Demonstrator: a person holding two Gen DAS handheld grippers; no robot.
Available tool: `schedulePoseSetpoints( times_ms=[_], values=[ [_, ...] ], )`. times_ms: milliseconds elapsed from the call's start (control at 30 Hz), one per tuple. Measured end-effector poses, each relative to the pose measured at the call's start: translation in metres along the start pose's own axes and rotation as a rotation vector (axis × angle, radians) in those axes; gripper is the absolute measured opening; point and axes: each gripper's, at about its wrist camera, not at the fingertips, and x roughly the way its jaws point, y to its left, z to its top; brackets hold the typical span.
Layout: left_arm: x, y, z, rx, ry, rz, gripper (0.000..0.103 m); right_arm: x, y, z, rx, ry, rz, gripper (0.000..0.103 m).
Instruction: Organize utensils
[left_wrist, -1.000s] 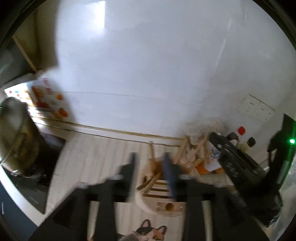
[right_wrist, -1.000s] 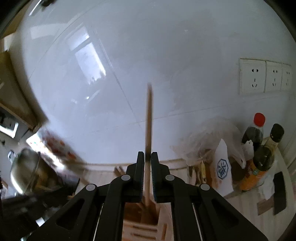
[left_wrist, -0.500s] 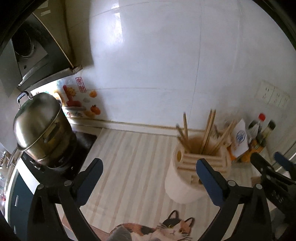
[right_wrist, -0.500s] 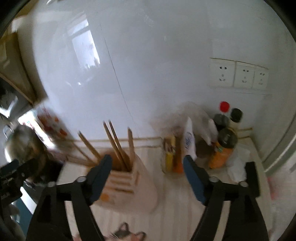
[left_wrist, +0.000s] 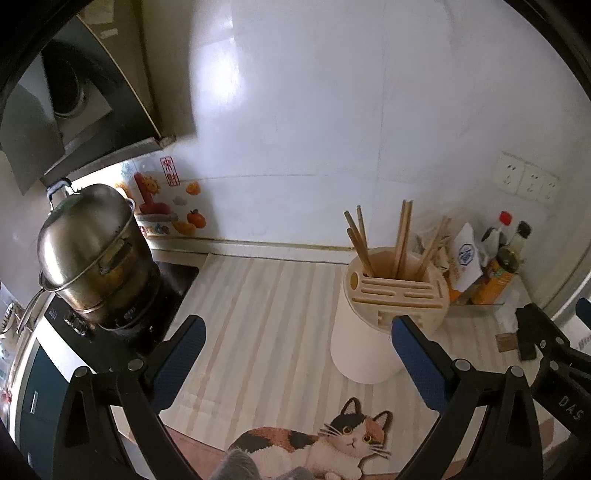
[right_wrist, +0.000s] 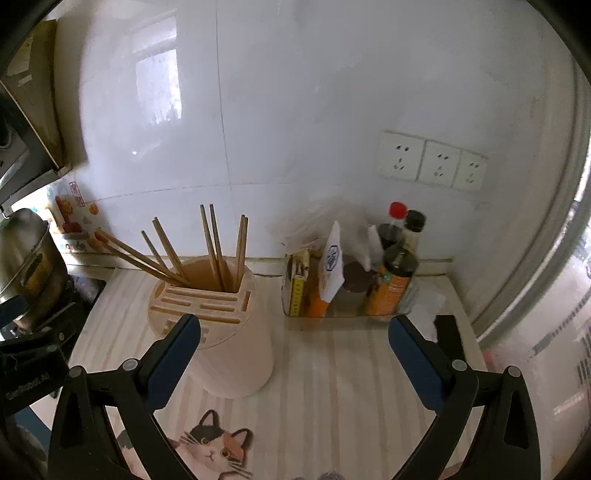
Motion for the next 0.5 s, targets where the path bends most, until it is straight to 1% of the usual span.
schedulePoseSetpoints(
  times_ms=[200, 300, 500],
  values=[
    [-0.058, 0.014, -0.012, 0.021, -0.059, -0.039, 0.103, -0.061, 0.008, -0.015, 0.032, -0.050, -0.031, 0.103],
    [-0.088, 0.021, -0.020, 0.029, -0.089, -0.061, 0.103, -0.100, 0.012, -0.025, 0.053, -0.077, -0.049, 0.103],
    [-0.129, 0.032, -0.035, 0.049, -0.111, -0.103, 0.103, -0.164, 0.017, -0.043, 0.078, -0.127, -0.089, 0.103]
  ],
)
